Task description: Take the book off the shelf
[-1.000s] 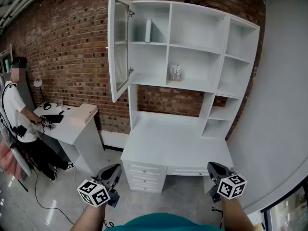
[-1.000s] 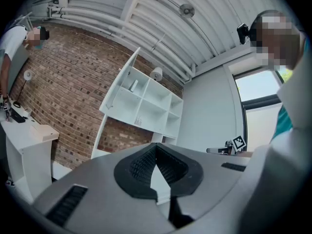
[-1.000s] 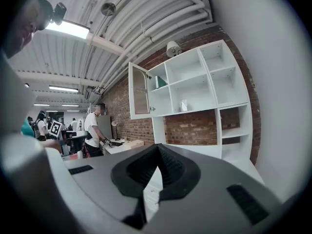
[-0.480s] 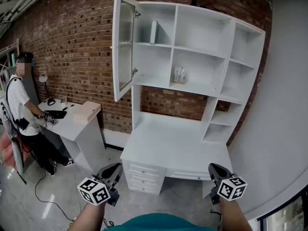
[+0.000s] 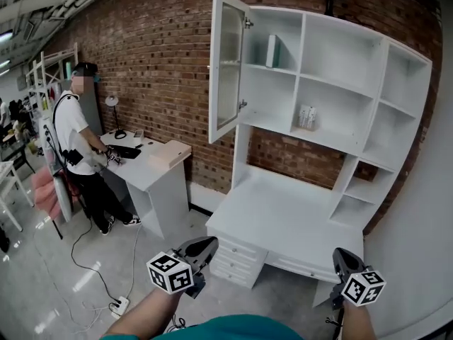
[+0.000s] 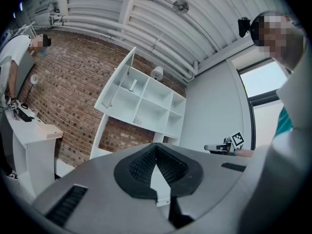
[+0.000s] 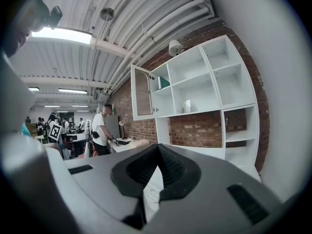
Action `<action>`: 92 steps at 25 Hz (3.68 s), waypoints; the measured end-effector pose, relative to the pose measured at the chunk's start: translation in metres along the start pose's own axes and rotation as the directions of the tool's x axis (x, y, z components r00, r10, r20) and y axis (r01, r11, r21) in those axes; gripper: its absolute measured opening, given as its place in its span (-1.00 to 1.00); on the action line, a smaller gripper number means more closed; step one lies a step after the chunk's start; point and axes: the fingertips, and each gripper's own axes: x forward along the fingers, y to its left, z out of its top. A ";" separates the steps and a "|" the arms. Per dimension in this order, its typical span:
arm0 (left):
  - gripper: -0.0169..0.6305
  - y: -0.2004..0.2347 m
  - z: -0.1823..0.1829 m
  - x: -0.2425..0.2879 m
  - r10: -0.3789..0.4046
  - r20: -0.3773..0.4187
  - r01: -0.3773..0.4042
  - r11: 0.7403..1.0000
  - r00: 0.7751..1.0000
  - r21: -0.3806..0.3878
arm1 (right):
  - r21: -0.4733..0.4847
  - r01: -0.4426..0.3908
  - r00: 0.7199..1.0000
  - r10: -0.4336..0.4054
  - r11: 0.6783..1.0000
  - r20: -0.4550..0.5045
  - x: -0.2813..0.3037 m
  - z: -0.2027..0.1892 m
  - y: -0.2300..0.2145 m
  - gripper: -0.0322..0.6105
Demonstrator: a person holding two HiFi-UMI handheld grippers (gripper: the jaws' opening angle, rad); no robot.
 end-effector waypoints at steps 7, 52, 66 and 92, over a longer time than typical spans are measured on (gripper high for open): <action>-0.92 -0.004 -0.013 0.003 0.044 -0.009 -0.043 0.999 0.999 0.007 | 0.003 -0.057 0.998 0.057 0.998 -0.008 0.016 -0.009 -0.013 -0.83; -0.92 0.237 0.113 0.380 -0.176 -0.012 0.176 0.981 0.984 0.080 | -0.066 -0.060 0.997 0.064 0.996 0.053 0.414 0.138 -0.113 -0.83; -0.92 0.209 0.273 0.462 -0.070 0.111 0.047 0.980 0.991 0.194 | -0.186 -0.061 0.985 0.089 0.981 0.147 0.439 0.272 -0.118 -0.83; -0.28 0.214 0.458 0.547 0.099 0.154 -0.150 0.920 0.983 0.362 | -0.213 0.056 0.961 0.006 0.975 0.278 0.448 0.449 -0.109 -0.83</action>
